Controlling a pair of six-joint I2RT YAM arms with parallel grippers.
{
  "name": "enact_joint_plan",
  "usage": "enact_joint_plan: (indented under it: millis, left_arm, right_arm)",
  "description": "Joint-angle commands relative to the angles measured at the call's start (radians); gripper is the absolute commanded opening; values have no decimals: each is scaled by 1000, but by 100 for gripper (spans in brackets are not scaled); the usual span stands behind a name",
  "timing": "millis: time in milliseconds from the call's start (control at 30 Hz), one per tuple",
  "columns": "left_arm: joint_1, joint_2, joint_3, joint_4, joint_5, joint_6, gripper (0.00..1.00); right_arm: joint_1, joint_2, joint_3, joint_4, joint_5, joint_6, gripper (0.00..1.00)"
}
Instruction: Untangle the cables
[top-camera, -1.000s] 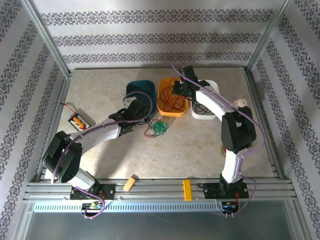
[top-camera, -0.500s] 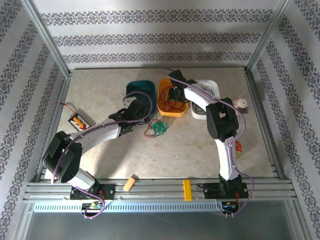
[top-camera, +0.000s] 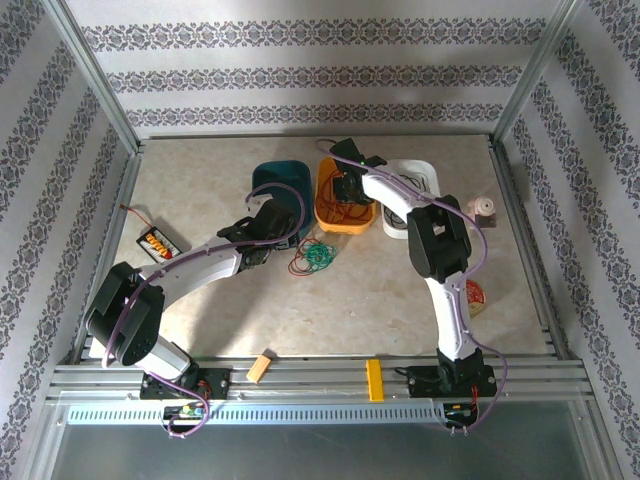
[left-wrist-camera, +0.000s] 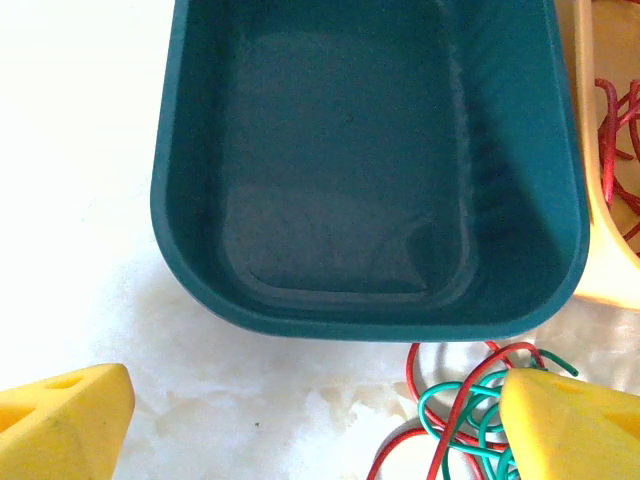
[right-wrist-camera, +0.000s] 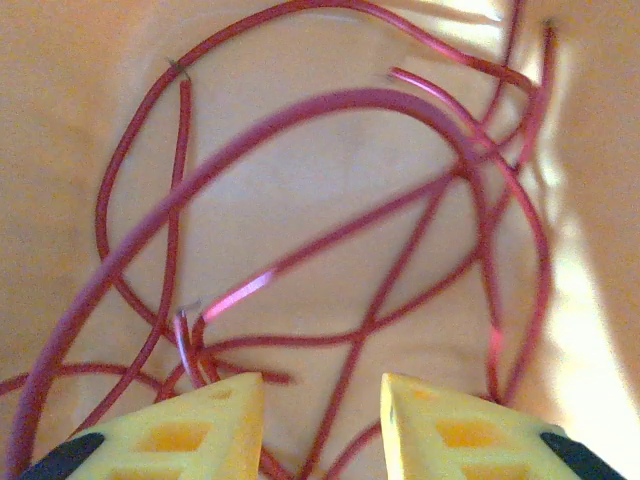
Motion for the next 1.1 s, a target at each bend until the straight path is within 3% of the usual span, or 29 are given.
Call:
enact_joint_plan:
  millis: [0,200,333,633,800,1067]
  left_arm:
    - [-5,-16,19,-31,-23,21,95]
    - [-5,-13,27,-36,-8,37,95]
    - [-3,5,34,-36,65,82,93]
    - [25,55,-1,-48,302,201,86]
    - [50,119,-9,22,434,211,75]
    - [56,224,50,10,446,232,49]
  right_arm:
    - [0,-159,-38,2,43,-9,45]
    - [1,-319,-158,27,64,-14,47]
    - [10,-430,-276,67,44,-17,47]
    - [118,-595,-527,136,-228,-90,47]
    - [170,-580,-616,192,-294,-43,48]
    - [177,-445,-612,258,-406,52,47]
